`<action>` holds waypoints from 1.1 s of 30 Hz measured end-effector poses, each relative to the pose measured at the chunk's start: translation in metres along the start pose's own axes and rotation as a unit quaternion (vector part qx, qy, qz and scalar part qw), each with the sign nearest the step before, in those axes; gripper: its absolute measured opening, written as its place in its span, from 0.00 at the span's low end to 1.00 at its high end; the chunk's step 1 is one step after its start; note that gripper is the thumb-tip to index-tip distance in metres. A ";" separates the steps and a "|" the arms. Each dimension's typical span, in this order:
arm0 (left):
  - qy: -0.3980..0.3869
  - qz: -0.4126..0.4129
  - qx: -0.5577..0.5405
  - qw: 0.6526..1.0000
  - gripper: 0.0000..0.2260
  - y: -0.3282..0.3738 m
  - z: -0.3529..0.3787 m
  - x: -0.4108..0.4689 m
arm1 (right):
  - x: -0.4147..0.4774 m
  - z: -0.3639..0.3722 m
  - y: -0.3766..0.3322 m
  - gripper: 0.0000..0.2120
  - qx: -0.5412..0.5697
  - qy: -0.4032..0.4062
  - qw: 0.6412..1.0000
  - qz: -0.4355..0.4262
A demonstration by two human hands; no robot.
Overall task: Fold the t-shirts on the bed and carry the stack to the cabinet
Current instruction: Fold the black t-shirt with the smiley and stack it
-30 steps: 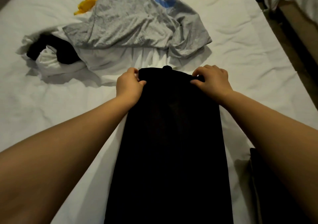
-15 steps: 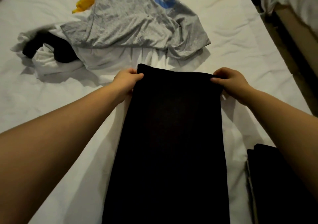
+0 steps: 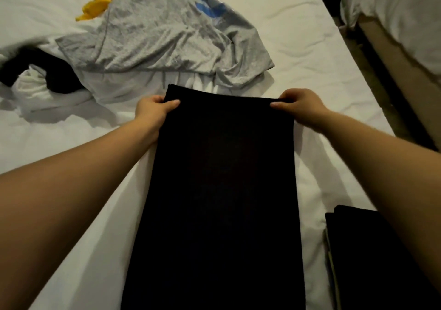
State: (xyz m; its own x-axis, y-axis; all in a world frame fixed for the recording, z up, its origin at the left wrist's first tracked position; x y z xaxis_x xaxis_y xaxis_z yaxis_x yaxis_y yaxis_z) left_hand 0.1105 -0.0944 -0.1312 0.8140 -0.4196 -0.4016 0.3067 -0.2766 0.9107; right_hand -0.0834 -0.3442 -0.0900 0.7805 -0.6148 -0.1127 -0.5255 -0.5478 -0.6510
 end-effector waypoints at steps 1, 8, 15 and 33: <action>0.014 0.008 -0.006 1.000 0.05 -0.002 -0.001 0.003 | 0.001 0.005 0.001 0.10 -0.006 0.034 0.999 -0.005; 0.020 0.024 0.032 0.999 0.09 -0.014 -0.003 0.012 | -0.011 0.027 0.017 0.27 0.127 0.094 0.985 0.065; 0.083 0.029 0.166 0.982 0.20 -0.023 -0.020 -0.050 | -0.066 0.033 0.016 0.25 0.034 0.081 0.979 0.184; 0.106 0.043 0.304 0.946 0.18 -0.058 -0.042 -0.172 | -0.197 0.057 -0.010 0.28 0.132 0.145 0.939 0.283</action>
State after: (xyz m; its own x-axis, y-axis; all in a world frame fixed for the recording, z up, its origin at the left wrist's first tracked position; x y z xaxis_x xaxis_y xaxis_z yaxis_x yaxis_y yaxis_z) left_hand -0.0259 0.0303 -0.1109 0.9231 -0.2985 -0.2426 -0.0521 -0.7220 0.6899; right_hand -0.2124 -0.1856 -0.1042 0.2557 -0.9146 -0.3132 -0.6960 0.0507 -0.7162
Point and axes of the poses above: each hand's wrist, its own x-axis towards the middle knuckle, its own z-axis out of the palm, y = z × x, the point moved 5 cm from there along x, towards the middle knuckle, and after that the axes turned 3 degrees about -z, right-handed, at the moved point
